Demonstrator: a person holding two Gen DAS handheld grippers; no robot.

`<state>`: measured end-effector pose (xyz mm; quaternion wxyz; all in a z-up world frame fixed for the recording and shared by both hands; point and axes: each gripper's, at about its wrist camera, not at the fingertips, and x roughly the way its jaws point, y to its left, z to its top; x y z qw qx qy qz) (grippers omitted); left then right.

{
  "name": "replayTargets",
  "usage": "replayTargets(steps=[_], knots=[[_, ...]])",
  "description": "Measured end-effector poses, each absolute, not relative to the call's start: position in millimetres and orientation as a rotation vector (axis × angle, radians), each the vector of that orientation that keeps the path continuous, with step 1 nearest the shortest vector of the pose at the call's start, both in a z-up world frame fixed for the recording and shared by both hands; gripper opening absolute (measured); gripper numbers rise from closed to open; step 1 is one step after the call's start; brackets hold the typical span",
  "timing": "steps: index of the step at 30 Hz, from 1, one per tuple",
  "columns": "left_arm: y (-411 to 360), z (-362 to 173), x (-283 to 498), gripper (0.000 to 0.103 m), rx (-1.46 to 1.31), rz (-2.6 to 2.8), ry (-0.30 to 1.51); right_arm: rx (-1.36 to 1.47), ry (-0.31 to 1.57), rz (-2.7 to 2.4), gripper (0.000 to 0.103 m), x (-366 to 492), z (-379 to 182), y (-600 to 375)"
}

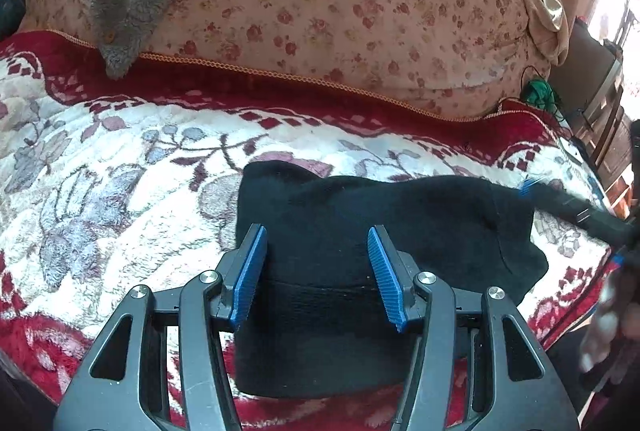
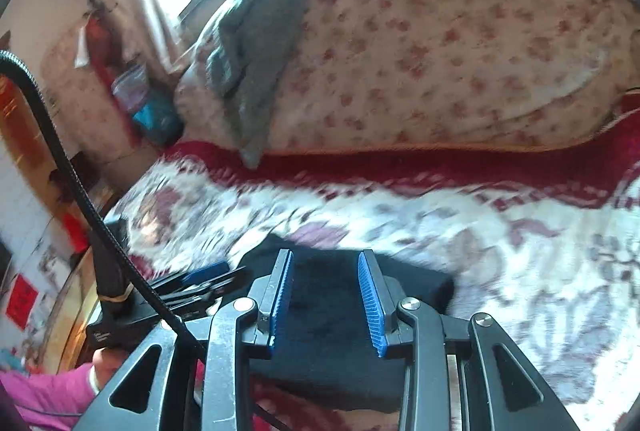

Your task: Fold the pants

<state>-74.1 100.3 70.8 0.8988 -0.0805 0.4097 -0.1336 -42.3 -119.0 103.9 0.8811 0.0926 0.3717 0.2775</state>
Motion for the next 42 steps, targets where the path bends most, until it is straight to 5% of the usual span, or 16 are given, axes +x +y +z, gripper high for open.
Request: replayTargets(steps=[11, 19, 23, 26, 29, 33, 42], knots=[[89.9, 63.4, -73.2, 0.056, -0.116, -0.245, 0.850, 0.249, 0.882, 0.575, 0.032, -31.0, 32.5, -115.5], [91.7, 66.7, -74.9, 0.056, -0.111, -0.222, 0.853, 0.307, 0.871, 0.593, 0.034, -35.3, 50.2, -117.4], [105.3, 72.3, -76.6, 0.056, -0.131, -0.223, 0.855, 0.311, 0.824, 0.567, 0.054, -44.3, 69.6, -132.4], [118.8, 76.3, -77.9, 0.057, -0.164, -0.232, 0.855, 0.324, 0.830, 0.530, 0.055, -48.1, 74.2, -153.9], [130.5, 76.4, -77.1, 0.072, -0.208, -0.259, 0.870, 0.351, 0.840, 0.498, 0.057, -51.0, 69.5, -178.5], [140.8, 70.1, -75.5, 0.072, -0.256, -0.294, 0.903, 0.417, 0.884, 0.507, 0.070, -51.7, 49.7, -195.8], [143.3, 49.3, -67.7, 0.072, -0.319, -0.365, 0.972, 0.590, 0.972, 0.638, 0.072, -38.0, -0.4, -189.1]])
